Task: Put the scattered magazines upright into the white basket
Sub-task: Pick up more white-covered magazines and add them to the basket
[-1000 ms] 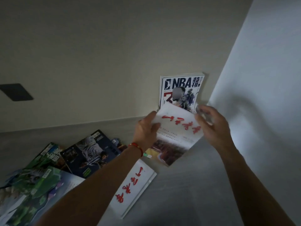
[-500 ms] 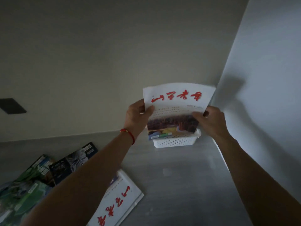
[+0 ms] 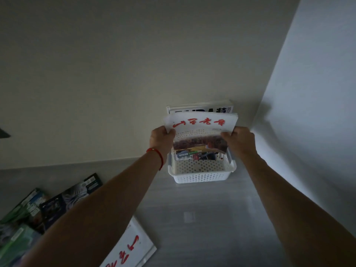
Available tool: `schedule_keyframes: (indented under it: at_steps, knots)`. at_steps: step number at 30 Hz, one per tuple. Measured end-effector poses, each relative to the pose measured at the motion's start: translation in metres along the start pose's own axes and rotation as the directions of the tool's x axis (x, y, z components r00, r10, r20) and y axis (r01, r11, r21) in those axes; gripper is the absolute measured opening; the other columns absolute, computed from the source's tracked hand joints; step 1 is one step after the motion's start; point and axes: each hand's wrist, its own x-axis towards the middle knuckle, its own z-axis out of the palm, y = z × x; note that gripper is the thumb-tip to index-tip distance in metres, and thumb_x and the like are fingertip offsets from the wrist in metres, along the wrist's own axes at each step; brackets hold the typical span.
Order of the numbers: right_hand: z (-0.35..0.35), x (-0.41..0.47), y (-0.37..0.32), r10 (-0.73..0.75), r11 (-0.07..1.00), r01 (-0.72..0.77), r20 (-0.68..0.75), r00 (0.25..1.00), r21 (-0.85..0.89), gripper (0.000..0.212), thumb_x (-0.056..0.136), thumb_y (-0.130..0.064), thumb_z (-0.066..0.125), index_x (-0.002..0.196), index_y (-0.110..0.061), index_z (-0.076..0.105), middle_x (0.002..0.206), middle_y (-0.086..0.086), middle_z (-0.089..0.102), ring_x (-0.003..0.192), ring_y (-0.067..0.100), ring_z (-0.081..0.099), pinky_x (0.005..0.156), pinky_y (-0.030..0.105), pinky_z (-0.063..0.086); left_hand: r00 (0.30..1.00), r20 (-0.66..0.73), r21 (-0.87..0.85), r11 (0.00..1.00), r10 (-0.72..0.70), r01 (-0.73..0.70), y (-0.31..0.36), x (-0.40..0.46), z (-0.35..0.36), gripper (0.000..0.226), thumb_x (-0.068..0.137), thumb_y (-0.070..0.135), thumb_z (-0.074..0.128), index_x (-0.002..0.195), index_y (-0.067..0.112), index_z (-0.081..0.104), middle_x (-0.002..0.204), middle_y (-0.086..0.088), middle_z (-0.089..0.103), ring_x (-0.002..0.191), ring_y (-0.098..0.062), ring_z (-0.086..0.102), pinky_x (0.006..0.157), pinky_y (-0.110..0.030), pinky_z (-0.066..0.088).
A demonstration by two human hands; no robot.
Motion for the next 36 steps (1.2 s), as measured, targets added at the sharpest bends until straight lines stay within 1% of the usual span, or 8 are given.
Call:
schedule_keyframes:
  at_steps: [5, 10, 16, 20, 24, 30, 33, 36]
  knots:
    - [0.011, 0.007, 0.007, 0.031, 0.999, -0.032, 0.026, 0.999, 0.018, 0.028, 0.091, -0.029, 0.067, 0.104, -0.005, 0.075, 0.098, 0.013, 0.077, 0.088, 0.031, 0.073, 0.085, 0.045, 0.058, 0.998, -0.058, 0.04, 0.999, 0.008, -0.006, -0.007, 0.012, 0.007, 0.013, 0.087, 0.02, 0.064, 0.095, 0.012, 0.072, 0.097, -0.014, 0.074, 0.096, -0.034, 0.07, 0.089, -0.052, 0.059]
    - [0.016, 0.008, 0.019, 0.043, 0.997, -0.047, 0.064, 0.997, 0.054, 0.028, 0.091, -0.028, 0.068, 0.111, -0.008, 0.074, 0.103, 0.01, 0.077, 0.088, 0.025, 0.074, 0.079, 0.028, 0.056, 0.997, -0.066, 0.027, 0.999, -0.028, 0.03, -0.023, 0.019, 0.016, 0.013, 0.09, 0.024, 0.065, 0.094, 0.011, 0.064, 0.086, -0.006, 0.068, 0.078, -0.026, 0.061, 0.076, -0.041, 0.058]
    - [0.021, 0.009, 0.022, 0.067, 0.996, -0.068, 0.031, 0.997, 0.051, 0.028, 0.093, -0.026, 0.066, 0.113, -0.008, 0.072, 0.106, 0.01, 0.077, 0.091, 0.025, 0.073, 0.078, 0.026, 0.053, 0.999, -0.035, -0.007, 1.0, 0.001, -0.002, -0.024, 0.019, 0.023, 0.018, 0.089, 0.019, 0.064, 0.105, 0.019, 0.055, 0.095, 0.001, 0.067, 0.089, -0.02, 0.066, 0.076, -0.035, 0.058]
    - [0.024, 0.008, 0.017, 0.113, 0.976, -0.122, 0.06, 0.992, 0.182, 0.04, 0.087, -0.002, 0.064, 0.124, -0.006, 0.05, 0.121, 0.014, 0.067, 0.109, 0.031, 0.066, 0.094, 0.046, 0.055, 0.999, 0.012, 0.153, 0.987, 0.043, -0.045, -0.027, 0.016, 0.017, 0.04, 0.085, 0.013, 0.063, 0.121, 0.017, 0.047, 0.11, -0.003, 0.066, 0.099, -0.023, 0.066, 0.068, -0.023, 0.051]
    - [0.025, 0.0, 0.01, 0.089, 0.974, -0.101, 0.064, 0.994, 0.203, 0.06, 0.08, 0.007, 0.057, 0.135, -0.008, 0.038, 0.13, 0.016, 0.055, 0.123, 0.031, 0.053, 0.102, 0.05, 0.048, 0.998, 0.062, 0.167, 0.986, 0.001, -0.012, -0.032, 0.014, 0.011, 0.056, 0.087, 0.018, 0.066, 0.137, 0.02, 0.041, 0.125, -0.006, 0.06, 0.107, -0.025, 0.062, 0.079, -0.029, 0.05]
    - [0.026, -0.036, -0.003, 0.0, 0.995, -0.011, 0.113, 0.994, 0.095, 0.06, 0.08, -0.006, 0.067, 0.136, -0.01, 0.044, 0.13, 0.012, 0.056, 0.119, 0.027, 0.056, 0.092, 0.028, 0.045, 0.995, 0.098, 0.133, 0.991, -0.021, 0.008, -0.04, -0.004, 0.0, 0.053, 0.088, 0.022, 0.066, 0.136, 0.021, 0.044, 0.131, -0.012, 0.055, 0.108, -0.03, 0.063, 0.085, -0.035, 0.055]
    - [0.034, -0.063, -0.016, -0.037, 0.995, 0.02, 0.17, 0.985, 0.1, 0.032, 0.087, -0.015, 0.066, 0.118, -0.011, 0.058, 0.113, 0.01, 0.067, 0.101, 0.024, 0.066, 0.085, 0.037, 0.057, 0.993, 0.12, 0.151, 0.988, -0.013, -0.006, -0.039, -0.018, -0.008, 0.042, 0.087, 0.016, 0.064, 0.125, 0.023, 0.05, 0.12, -0.01, 0.061, 0.098, -0.027, 0.065, 0.074, -0.032, 0.056]
    - [0.052, -0.105, -0.025, -0.108, 0.993, 0.115, 0.235, 0.966, -0.016, 0.027, 0.094, -0.011, 0.057, 0.12, -0.008, 0.065, 0.12, 0.012, 0.067, 0.112, 0.027, 0.063, 0.094, 0.03, 0.048, 0.986, 0.165, 0.117, 0.993, 0.005, -0.025, -0.049, -0.044, -0.033, 0.036, 0.082, 0.004, 0.062, 0.111, 0.024, 0.055, 0.112, -0.009, 0.062, 0.089, -0.025, 0.063, 0.07, -0.031, 0.052]
